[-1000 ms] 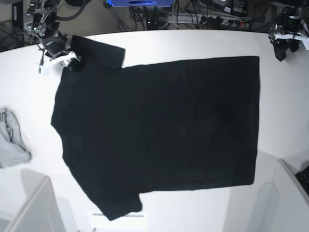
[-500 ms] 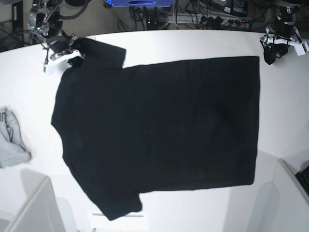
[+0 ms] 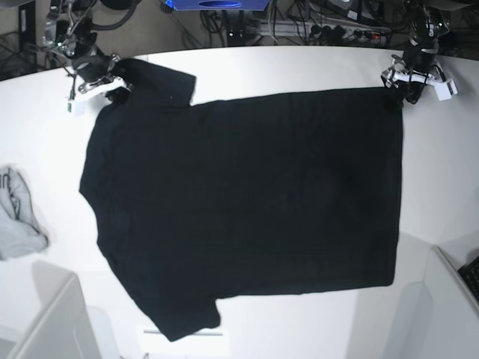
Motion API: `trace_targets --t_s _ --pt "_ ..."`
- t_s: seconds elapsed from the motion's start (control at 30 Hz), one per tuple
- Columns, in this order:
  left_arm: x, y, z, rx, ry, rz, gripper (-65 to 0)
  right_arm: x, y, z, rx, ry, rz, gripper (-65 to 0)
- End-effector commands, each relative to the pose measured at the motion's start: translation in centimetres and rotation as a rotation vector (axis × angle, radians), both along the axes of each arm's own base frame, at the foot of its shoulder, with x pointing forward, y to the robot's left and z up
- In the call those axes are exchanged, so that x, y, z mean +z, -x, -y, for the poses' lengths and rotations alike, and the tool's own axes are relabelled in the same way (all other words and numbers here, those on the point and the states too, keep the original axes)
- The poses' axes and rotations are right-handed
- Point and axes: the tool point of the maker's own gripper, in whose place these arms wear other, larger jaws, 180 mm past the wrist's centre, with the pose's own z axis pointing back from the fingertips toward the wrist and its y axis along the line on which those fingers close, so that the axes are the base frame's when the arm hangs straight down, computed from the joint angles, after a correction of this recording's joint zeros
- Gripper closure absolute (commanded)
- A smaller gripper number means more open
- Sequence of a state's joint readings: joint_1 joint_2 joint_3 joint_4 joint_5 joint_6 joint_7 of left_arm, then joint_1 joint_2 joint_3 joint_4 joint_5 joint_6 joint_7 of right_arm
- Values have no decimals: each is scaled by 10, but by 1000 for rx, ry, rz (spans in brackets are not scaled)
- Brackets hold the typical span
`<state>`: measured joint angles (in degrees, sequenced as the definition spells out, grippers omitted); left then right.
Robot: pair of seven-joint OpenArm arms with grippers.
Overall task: Fold the T-shirt properly
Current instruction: 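Grasp the shoulder corners with both grippers and pull them toward the robot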
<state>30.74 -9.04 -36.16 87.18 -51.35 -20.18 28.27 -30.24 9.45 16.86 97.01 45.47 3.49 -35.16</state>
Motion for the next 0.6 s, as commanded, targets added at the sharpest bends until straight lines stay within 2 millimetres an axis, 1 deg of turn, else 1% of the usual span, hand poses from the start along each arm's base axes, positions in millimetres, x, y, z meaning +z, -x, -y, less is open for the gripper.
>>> trace_targets --t_s 0.0,0.1,0.2,0.37,0.4,0.43,0.57 --pt "-7 2 5 -22 9 -37 -433 -4 9 1 13 10 -40 0" --pt "-11 -3 19 -57 30 -39 -433 -4 9 1 13 10 -40 0" --pt "-13 -6 26 -69 41 -41 -431 -4 9 1 13 10 -40 0" --pt "-17 -4 20 -27 40 -65 -429 -4 9 1 13 10 -40 0" --pt "-17 -4 20 -25 39 -65 -413 -4 9 1 13 10 -40 0" --pt "-17 -4 20 -26 38 -65 -372 -4 9 1 13 10 -40 0" --pt "-17 -4 20 -26 38 -65 -109 -4 9 1 13 10 -40 0"
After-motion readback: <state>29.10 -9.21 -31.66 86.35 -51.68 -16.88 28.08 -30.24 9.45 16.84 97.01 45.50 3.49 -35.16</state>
